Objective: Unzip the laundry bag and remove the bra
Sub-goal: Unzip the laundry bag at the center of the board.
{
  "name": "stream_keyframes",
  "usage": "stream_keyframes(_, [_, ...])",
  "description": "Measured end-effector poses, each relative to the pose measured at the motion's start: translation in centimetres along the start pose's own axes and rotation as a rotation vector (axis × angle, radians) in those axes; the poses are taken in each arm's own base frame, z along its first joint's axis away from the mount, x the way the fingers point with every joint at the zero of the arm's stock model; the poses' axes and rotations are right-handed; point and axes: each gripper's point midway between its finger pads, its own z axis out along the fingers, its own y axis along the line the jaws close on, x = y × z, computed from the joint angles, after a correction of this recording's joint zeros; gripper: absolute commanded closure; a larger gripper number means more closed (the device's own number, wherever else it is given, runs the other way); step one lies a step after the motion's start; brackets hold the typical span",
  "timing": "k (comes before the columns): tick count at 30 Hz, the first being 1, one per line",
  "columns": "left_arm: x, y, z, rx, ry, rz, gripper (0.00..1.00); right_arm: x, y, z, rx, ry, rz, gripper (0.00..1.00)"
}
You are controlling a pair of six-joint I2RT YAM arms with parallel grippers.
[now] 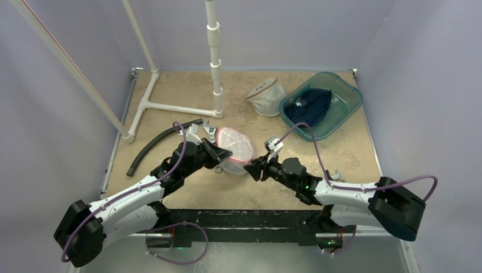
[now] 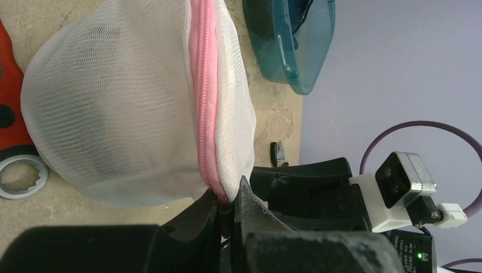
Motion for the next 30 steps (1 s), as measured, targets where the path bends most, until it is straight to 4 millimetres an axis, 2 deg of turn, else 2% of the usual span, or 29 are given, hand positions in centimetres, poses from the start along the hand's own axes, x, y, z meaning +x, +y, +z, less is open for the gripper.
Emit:
stream_keyframes(5, [0.2,0.2,0.0,-0.007,0.008,0.002,1.0,-0.6,0.3,0.5,-0.01,-0.014,0.002,0.55])
stream_keyframes(16, [0.2,0.2,-0.1,-0.005,0.012,0.001,1.0,-0.4,0.2,1.1,-0.008,-0.001,0.002,0.71])
stream_keyframes(17, [0.2,0.2,-0.1,-0.005,0.013,0.001,1.0,-0.4,0.3,1.1,-0.009,-0.002,0.002,0.7])
stream_keyframes(21, [0.3,0.1,-0.2,-0.005,0.014,0.001,1.0,-0.4,0.3,1.2,-0.011,-0.002,0.006,0.51])
stream_keyframes(22, [0.2,0.1,-0.3,-0.003,0.013,0.001,1.0,-0.4,0.3,1.2,-0.011,-0.002,0.006,0.51])
stream_keyframes(25, [0.2,-0.1,-0.4,0.002,0.012,0.001,1.0,-0.7,0.4,1.1,-0.013,-0.011,0.009,0.51])
stream_keyframes(30, [0.1,-0.1,-0.4,0.004,0.011,0.001,1.0,-1.4,0.6,0.8,-0.021,-0.036,0.016,0.6])
